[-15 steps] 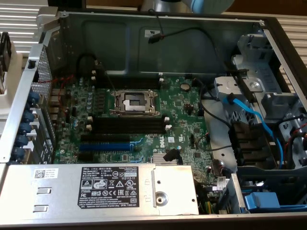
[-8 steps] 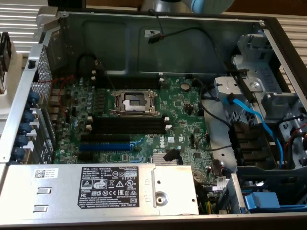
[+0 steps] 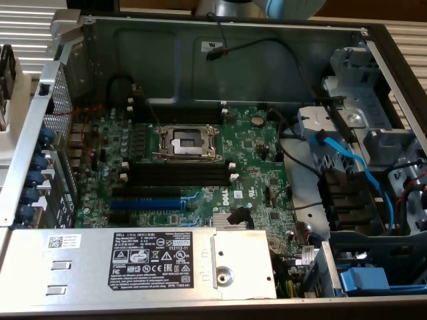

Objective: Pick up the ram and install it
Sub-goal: 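Pick up the ram and move it above insertion slot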

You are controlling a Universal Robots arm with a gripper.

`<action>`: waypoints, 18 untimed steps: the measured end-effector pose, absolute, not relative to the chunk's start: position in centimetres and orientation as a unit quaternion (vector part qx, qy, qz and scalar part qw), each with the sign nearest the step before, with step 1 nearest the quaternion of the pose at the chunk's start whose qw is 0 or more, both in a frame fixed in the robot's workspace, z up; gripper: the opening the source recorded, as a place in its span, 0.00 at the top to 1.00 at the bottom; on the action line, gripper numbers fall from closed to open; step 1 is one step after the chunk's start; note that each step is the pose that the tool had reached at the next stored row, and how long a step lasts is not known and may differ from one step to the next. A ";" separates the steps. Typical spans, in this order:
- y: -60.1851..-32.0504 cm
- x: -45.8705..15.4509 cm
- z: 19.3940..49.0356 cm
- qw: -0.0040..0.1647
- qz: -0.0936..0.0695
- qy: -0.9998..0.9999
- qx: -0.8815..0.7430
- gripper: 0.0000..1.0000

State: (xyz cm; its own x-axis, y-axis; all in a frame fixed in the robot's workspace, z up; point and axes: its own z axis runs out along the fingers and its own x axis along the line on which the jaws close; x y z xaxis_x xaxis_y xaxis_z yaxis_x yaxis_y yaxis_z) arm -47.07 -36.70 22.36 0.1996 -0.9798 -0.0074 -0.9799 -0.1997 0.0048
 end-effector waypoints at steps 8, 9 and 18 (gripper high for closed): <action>-36.6 -47.2 22.3 0.002 0.003 0.633 -0.774 0.90; -36.6 -47.2 22.3 0.002 0.002 0.633 -0.774 0.90; -36.6 -47.2 22.3 0.002 0.002 0.633 -0.774 0.90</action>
State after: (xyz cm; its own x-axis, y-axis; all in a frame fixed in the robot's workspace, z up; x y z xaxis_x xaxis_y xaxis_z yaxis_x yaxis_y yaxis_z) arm -47.25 -36.59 22.34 0.1996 -0.9798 -0.0064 -0.9799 -0.1996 -0.0007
